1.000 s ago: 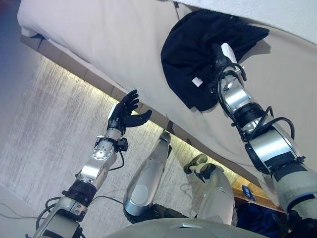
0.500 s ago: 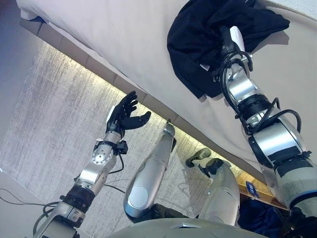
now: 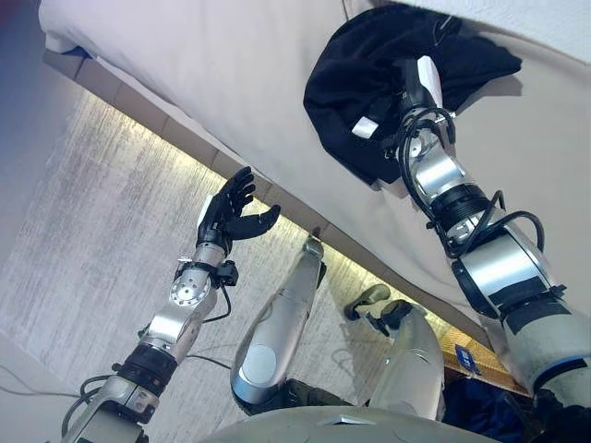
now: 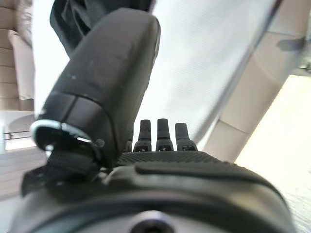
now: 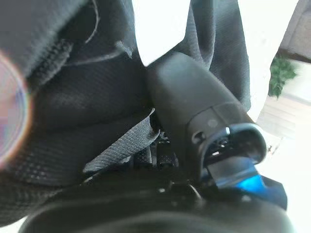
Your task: Pick up the clothes from the bed and place them into the basket
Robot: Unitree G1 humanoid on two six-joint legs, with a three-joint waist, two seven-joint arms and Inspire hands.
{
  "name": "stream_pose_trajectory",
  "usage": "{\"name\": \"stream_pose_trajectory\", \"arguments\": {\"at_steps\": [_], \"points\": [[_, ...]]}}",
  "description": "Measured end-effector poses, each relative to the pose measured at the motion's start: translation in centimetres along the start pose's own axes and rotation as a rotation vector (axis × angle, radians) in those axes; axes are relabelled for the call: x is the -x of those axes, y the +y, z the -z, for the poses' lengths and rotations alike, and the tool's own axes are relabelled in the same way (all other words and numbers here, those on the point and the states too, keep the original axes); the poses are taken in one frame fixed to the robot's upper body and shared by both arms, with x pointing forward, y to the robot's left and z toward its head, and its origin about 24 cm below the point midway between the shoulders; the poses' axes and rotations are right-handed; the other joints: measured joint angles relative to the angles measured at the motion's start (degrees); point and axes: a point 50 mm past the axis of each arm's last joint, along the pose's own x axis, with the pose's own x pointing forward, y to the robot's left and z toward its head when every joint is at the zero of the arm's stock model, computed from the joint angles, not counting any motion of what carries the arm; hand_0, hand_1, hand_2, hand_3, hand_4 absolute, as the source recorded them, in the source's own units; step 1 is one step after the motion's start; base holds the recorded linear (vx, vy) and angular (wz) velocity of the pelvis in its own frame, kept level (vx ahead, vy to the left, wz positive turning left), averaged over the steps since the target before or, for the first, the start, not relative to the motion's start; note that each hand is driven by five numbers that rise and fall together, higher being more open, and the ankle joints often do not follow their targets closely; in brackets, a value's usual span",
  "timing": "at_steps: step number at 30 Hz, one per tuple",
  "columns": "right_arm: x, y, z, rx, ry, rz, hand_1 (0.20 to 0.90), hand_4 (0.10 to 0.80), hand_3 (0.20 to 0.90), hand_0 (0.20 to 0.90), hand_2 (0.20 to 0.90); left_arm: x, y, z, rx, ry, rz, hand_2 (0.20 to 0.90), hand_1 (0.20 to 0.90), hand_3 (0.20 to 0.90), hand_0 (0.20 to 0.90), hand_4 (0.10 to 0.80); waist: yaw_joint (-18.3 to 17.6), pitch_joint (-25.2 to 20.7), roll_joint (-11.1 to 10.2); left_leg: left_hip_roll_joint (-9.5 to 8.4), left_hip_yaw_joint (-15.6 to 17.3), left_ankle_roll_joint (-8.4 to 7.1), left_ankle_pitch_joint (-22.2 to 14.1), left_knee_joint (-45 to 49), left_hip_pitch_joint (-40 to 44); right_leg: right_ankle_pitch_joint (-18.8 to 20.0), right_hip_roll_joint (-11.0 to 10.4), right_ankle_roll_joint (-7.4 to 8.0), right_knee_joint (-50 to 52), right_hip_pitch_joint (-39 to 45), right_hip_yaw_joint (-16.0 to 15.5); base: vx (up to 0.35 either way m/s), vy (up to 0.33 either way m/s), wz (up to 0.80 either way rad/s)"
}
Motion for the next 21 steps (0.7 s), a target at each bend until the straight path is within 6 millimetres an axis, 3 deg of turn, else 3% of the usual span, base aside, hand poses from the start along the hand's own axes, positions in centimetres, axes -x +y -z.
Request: {"name": "stream_pose_trajectory", "arguments": {"at_steps": [5,10,18,21], "points": [[0.3,0.2,0.8,-0.070,0.029,-0.019,0.300,0.100,0.200,0.300,0.300,-0.2,0.5,0.7,-0.017,0.036,-0.017,0.900,0.900,0.900,0.900,0.800,-1.56,0.00,-0.08,1.94,1.98,-0.02,-0.06,-4.37,7.55,1.69,2.87,0.40,-5.55,5.93,2.32,0.003,-0.044,-0.26],[0.9,-0.3,2.1,-0.166,0.031,-0.017,0.300,0.100,0.200,0.300,0.300,-0.3,0.8,1.8,-0.040,0.093,-0.032,0.900,0.900,0.900,0.900,0.800,-4.79,0.03,-0.19,3.35,4.47,1.04,0.19,-6.71,15.30,4.69,4.96,2.13,-11.62,13.63,4.21,0.029,0.022,-0.32],[1.2,-4.8,2.9,-0.333,0.001,0.042,0.300,0.100,0.200,0.300,0.300,-1.3,0.4,1.1,-0.063,0.102,-0.034,0.900,0.900,0.900,0.900,0.800,-9.98,-0.27,-1.01,6.09,11.40,1.56,-0.14,-14.31,26.69,9.93,8.81,4.14,-23.18,21.98,10.69,0.085,0.002,-0.48],[0.9,-6.9,2.8,-0.382,-0.011,0.073,0.300,0.100,0.200,0.300,0.300,-1.9,0.4,0.5,-0.070,0.086,-0.044,0.900,0.900,0.900,0.900,0.800,-12.01,-0.73,-2.24,6.05,12.93,1.61,-0.10,-15.95,29.64,11.59,9.65,4.52,-26.01,23.25,14.18,0.078,0.067,-0.55]]}}
